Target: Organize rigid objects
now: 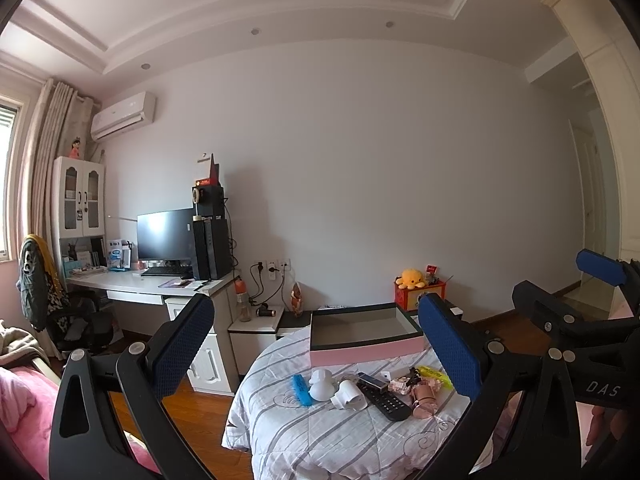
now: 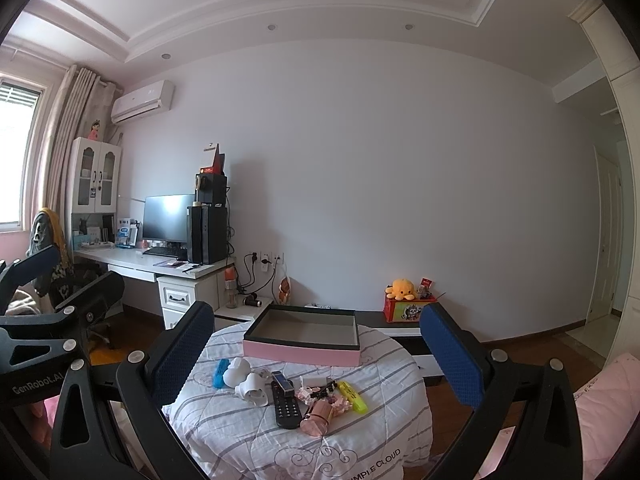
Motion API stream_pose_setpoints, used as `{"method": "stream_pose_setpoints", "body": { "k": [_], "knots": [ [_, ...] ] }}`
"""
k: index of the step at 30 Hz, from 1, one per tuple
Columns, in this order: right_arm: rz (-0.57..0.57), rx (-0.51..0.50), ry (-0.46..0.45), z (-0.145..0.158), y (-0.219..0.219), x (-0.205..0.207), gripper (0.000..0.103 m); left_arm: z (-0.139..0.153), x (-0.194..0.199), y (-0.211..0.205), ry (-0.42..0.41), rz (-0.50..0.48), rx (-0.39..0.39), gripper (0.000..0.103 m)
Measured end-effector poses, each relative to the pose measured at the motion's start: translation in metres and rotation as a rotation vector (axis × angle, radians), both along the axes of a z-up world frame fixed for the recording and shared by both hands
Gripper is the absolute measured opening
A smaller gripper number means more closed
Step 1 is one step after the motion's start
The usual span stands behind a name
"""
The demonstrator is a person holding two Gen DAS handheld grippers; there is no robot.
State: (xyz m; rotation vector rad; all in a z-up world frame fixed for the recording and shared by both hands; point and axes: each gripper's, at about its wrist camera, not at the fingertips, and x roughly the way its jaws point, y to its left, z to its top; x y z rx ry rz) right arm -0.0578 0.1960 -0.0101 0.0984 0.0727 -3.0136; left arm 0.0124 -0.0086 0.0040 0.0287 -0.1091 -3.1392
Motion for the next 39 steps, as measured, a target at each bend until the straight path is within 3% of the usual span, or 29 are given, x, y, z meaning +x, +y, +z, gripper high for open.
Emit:
{"method": "stream_pose_setpoints", "body": {
  "k": [39],
  "knots": [
    [-0.003,0.025,-0.029,0.003,-0.007,0.002,0.103,-0.012,-0.012,-0.005,-0.035,0.008,0.003,0.103]
  ]
}}
